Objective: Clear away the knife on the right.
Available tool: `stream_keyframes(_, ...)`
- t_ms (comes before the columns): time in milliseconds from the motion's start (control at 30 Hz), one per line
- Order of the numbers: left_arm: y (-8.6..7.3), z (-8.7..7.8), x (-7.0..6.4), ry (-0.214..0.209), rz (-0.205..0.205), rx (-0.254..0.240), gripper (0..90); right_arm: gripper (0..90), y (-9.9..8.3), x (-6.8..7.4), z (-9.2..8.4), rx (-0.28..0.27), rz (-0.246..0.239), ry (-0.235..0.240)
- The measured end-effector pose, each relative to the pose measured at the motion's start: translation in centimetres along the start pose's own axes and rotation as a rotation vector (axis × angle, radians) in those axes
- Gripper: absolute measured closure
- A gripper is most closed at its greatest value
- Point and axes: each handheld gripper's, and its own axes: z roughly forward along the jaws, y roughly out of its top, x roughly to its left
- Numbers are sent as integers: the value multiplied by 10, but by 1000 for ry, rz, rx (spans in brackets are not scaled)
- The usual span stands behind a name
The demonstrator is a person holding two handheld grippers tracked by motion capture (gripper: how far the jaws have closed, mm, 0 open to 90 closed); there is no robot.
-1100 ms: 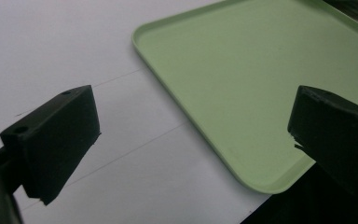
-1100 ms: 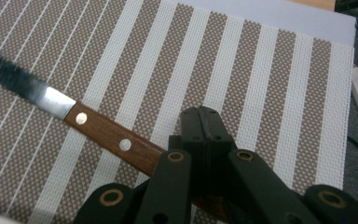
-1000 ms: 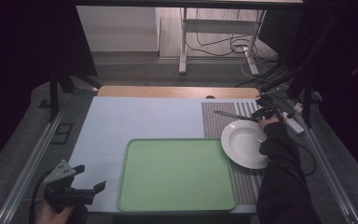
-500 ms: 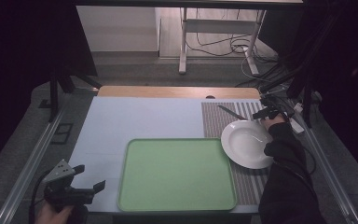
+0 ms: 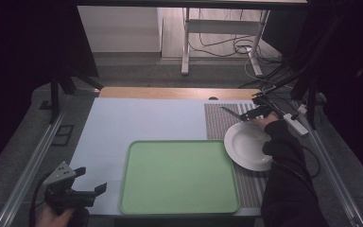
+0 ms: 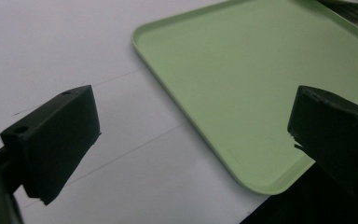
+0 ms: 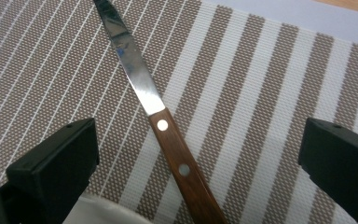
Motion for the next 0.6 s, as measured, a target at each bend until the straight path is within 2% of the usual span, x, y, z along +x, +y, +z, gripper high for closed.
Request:
stream_keyframes(167,0,0,0,0,2,0,21,25,2,6,11,24,-38,-10)
stream_keyframes(267,0,0,0,0,2,0,21,179,0,4,16,37,-56,-29)
stream_keyframes(300,0,0,0,0,2,0,21,179,0,4,16,37,-56,-29)
stream_keyframes(333,0,0,0,-1,1,-1,21,293,-1,3,16,38,-73,-23)
stream_keyframes(367,0,0,0,-1,1,-1,21,358,-2,3,15,27,-87,-9)
stream_keyframes(400,0,0,0,-1,1,-1,20,358,-2,3,15,27,-87,-9)
stream_keyframes(433,0,0,0,-1,1,-1,21,532,-2,3,12,23,-124,11)
stream_keyframes(467,0,0,0,-1,1,-1,21,581,-2,4,12,22,-130,12)
stream_keyframes(500,0,0,0,-1,1,-1,21,581,-2,4,12,22,-130,12)
stream_keyframes(533,0,0,0,-1,2,-1,21,732,-2,6,11,24,-158,35)
stream_keyframes(600,0,0,0,-1,2,-2,21,767,-1,7,11,27,-175,32)
